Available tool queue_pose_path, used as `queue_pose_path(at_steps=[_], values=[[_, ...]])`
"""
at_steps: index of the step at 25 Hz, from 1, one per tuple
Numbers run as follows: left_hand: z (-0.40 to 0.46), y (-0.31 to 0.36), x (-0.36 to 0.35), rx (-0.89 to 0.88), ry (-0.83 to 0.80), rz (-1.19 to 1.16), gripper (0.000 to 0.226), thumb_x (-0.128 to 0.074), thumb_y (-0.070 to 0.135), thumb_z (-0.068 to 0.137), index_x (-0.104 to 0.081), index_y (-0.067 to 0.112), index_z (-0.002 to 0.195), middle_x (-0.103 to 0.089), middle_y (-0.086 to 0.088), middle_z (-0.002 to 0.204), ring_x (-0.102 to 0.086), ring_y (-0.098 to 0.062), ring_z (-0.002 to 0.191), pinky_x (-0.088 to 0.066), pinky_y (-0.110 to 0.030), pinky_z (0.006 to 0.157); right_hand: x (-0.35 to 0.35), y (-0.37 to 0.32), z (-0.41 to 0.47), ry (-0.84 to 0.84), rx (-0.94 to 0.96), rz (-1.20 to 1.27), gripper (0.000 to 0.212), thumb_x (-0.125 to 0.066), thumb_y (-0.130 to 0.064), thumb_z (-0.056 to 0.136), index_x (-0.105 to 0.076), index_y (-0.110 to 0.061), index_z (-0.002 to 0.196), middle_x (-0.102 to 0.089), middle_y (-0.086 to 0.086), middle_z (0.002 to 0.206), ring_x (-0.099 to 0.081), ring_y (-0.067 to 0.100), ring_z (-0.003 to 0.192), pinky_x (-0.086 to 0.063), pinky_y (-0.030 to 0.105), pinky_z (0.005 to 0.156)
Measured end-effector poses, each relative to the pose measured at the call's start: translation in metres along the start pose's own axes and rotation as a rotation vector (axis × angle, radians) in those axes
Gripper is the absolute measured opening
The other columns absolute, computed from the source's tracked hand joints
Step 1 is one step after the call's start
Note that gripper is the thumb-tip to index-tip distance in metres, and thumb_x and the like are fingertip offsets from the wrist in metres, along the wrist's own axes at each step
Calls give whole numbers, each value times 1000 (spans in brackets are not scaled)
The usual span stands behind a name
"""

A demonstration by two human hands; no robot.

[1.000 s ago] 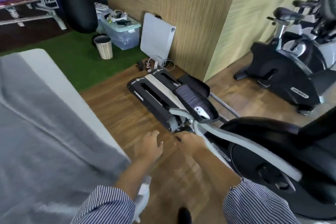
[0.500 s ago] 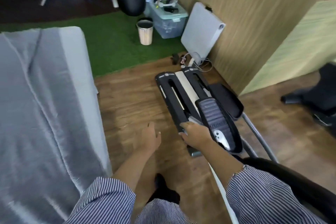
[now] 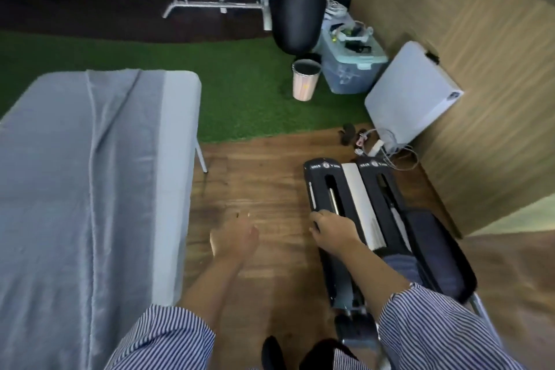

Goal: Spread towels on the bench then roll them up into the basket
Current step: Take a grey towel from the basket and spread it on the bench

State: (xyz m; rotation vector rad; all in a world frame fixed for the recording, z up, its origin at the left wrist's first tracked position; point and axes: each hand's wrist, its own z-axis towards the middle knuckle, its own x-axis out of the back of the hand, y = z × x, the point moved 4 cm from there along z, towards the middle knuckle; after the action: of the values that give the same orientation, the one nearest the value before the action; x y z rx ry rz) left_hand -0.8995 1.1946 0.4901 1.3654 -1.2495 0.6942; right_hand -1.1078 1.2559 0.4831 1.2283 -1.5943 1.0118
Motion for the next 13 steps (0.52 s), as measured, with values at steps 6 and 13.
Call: queue_pose_path(at_steps=[6, 13], values=[[84, -63, 52, 314, 107, 20, 27, -42, 33, 94, -58, 22, 114, -62, -3, 119, -59, -26, 111, -44, -34, 90, 44, -38, 139, -63, 244, -161, 44, -43, -15, 88, -47, -20, 132, -59, 6, 116, -59, 28, 101, -47, 33, 69], [193, -98, 97, 619, 179, -77, 24, -39, 23, 95, -57, 17, 110, -62, -6, 115, -61, -28, 102, -47, -32, 81, 128, -99, 331, 106, 498, -165, 42, -43, -18, 92, -49, -30, 132, -67, 0, 107, -64, 20, 87, -53, 31, 70]])
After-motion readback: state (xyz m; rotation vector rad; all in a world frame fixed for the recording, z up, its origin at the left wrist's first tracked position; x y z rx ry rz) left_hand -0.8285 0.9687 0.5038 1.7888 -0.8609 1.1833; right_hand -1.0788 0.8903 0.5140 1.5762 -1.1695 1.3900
